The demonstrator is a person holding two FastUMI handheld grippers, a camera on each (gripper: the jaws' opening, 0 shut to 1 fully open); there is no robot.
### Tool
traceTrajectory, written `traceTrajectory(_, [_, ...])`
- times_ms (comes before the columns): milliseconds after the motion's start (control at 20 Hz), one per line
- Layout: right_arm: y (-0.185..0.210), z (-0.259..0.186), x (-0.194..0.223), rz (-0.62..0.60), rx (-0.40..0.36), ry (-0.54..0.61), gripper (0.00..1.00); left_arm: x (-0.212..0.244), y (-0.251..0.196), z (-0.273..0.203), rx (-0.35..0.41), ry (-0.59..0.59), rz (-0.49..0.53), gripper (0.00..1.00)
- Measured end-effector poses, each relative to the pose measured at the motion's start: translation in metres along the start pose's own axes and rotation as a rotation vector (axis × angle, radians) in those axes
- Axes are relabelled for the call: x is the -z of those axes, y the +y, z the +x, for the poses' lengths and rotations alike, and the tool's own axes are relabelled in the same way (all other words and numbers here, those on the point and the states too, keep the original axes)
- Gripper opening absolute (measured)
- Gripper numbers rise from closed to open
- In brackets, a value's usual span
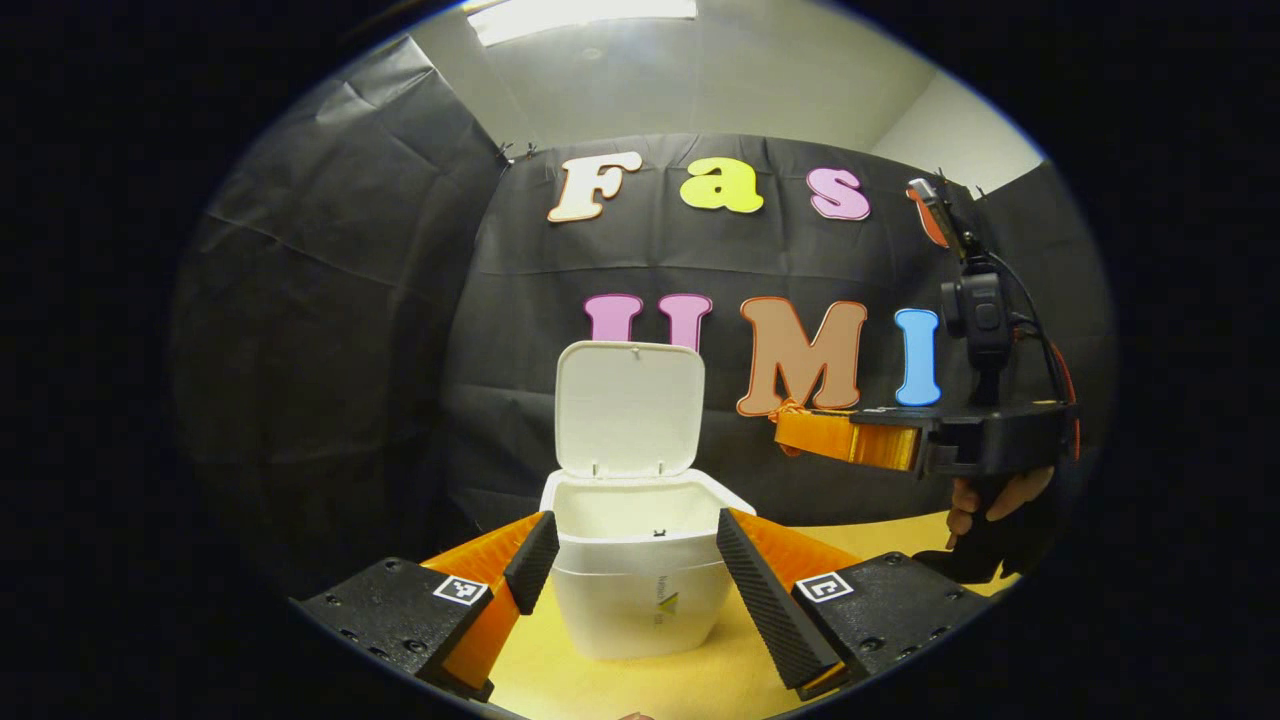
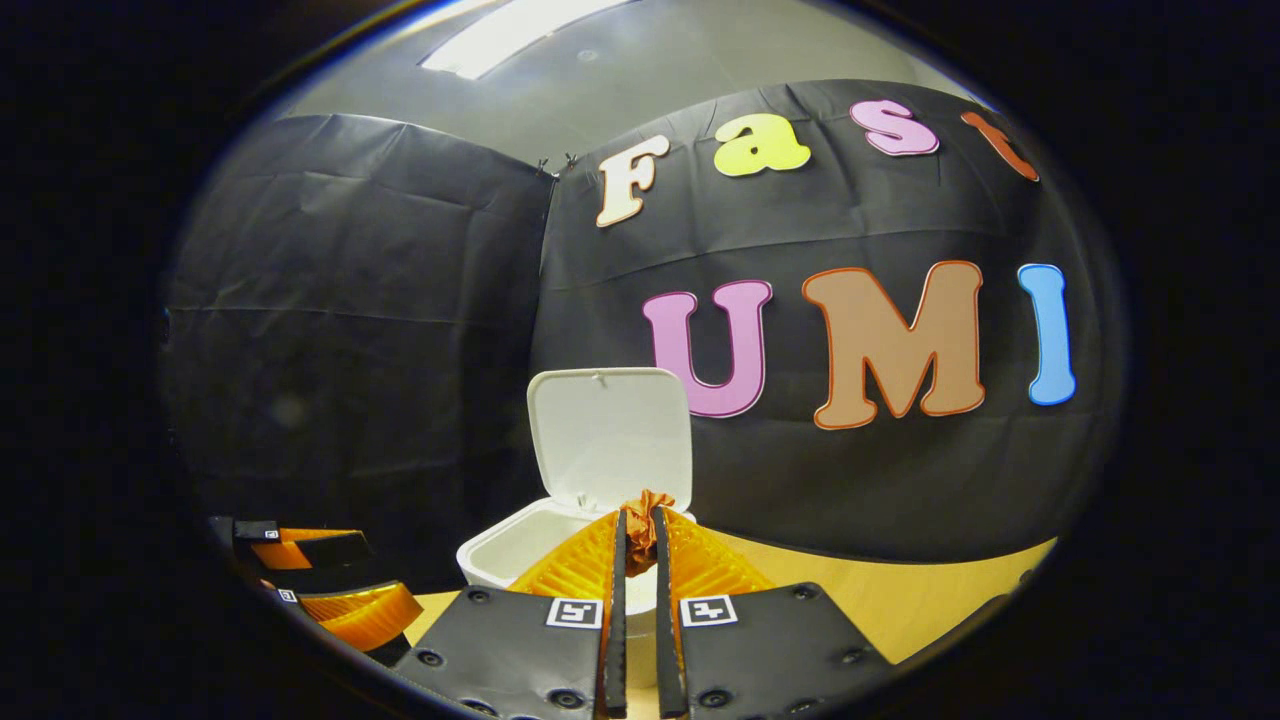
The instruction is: Press the lid of the desktop garbage bin to open it, pick up the crumpled paper on the desktop and throw it into the bin, then pick up the pop can on the desktop and drop it into the bin, and finally close the garbage bin lid.
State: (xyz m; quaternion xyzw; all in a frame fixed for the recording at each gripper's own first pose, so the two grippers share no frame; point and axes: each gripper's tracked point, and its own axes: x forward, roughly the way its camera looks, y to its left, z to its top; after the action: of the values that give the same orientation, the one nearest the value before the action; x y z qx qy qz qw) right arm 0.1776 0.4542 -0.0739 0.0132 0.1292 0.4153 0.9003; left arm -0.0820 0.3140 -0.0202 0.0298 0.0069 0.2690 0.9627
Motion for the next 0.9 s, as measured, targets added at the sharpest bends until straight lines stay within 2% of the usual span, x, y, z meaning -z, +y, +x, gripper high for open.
traceTrajectory(300, [0.016, 0.037, 0.019, 0.002, 0.015, 0.041, 0.12, 0.008, 0.029, 0.008, 0.004, 0.016, 0.001, 0.95])
traceTrajectory(400, [0.022, 0.051, 0.026, 0.011, 0.008, 0.058, 0.18, 0.011, 0.036, 0.011, 0.007, 0.018, -0.004, 0.95])
traceTrajectory(450, [0.024, 0.055, 0.029, 0.019, 0.009, 0.069, 0.24, 0.012, 0.040, 0.010, 0.008, 0.020, -0.006, 0.95])
traceTrajectory(650, [0.023, 0.062, 0.034, 0.033, 0.045, 0.075, 1.00, 0.014, 0.046, 0.015, 0.016, 0.022, -0.008, 0.95])
traceTrajectory(900, [0.008, 0.039, 0.018, 0.016, 0.096, 0.010, 1.00, 0.015, 0.036, 0.020, 0.042, 0.014, -0.009, 0.95])
